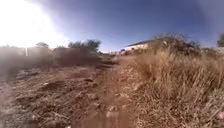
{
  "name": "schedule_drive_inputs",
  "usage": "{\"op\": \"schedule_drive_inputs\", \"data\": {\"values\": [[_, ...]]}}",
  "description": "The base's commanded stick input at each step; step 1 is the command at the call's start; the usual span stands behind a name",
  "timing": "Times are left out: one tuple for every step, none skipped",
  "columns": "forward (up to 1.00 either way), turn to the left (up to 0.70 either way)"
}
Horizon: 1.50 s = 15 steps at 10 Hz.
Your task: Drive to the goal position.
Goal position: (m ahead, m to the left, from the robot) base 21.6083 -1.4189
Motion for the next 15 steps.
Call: {"op": "schedule_drive_inputs", "data": {"values": [[0.50,0.00],[0.50,0.00],[0.50,0.00],[0.50,0.00],[0.50,0.00],[0.50,0.00],[0.50,0.00],[0.50,0.00],[0.50,0.00],[0.50,0.00],[0.50,0.00],[0.50,0.00],[0.50,0.00],[0.50,0.00],[0.50,0.00]]}}
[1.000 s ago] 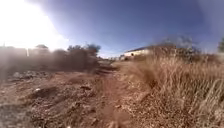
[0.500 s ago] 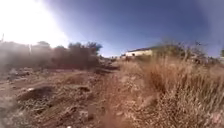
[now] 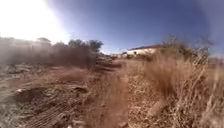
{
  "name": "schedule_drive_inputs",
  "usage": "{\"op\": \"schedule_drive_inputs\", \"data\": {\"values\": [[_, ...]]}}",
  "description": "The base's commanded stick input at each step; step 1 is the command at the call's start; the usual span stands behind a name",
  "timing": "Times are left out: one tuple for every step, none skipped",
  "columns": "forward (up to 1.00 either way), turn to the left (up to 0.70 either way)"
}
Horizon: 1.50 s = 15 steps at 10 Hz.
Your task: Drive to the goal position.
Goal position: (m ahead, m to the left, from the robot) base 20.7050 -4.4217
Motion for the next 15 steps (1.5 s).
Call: {"op": "schedule_drive_inputs", "data": {"values": [[0.50,0.00],[0.50,0.00],[0.50,0.00],[0.50,0.00],[0.50,0.00],[0.50,0.00],[0.50,0.00],[0.50,0.00],[0.50,0.00],[0.50,0.00],[0.50,0.00],[0.50,0.00],[0.50,0.00],[0.50,0.00],[0.50,0.00]]}}
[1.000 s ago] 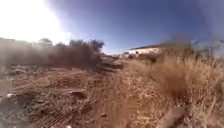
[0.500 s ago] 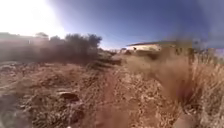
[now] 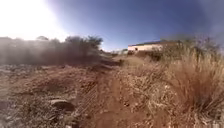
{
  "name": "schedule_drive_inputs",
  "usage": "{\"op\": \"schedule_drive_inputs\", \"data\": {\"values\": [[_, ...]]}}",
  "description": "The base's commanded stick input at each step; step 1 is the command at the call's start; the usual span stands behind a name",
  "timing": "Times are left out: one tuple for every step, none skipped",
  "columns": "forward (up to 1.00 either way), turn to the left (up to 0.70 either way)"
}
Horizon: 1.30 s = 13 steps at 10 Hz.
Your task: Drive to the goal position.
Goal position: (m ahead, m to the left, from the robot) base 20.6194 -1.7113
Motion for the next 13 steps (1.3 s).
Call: {"op": "schedule_drive_inputs", "data": {"values": [[0.50,0.00],[0.50,0.00],[0.50,0.00],[0.50,0.00],[0.50,0.00],[0.50,0.00],[0.50,0.00],[0.50,0.00],[0.50,0.00],[0.50,0.00],[0.50,0.00],[0.50,0.00],[0.50,0.00]]}}
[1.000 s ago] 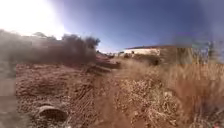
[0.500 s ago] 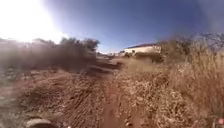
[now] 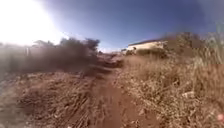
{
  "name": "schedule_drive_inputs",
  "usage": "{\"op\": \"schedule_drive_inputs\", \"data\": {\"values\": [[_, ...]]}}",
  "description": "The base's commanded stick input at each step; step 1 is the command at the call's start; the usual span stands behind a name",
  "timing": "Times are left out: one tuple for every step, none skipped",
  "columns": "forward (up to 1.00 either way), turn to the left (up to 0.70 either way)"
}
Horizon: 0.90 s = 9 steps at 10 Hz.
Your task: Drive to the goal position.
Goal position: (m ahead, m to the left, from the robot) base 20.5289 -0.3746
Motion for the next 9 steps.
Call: {"op": "schedule_drive_inputs", "data": {"values": [[0.50,0.00],[0.50,0.00],[0.50,0.00],[0.50,0.00],[0.50,0.00],[0.50,0.00],[0.50,0.00],[0.50,0.00],[0.50,0.00]]}}
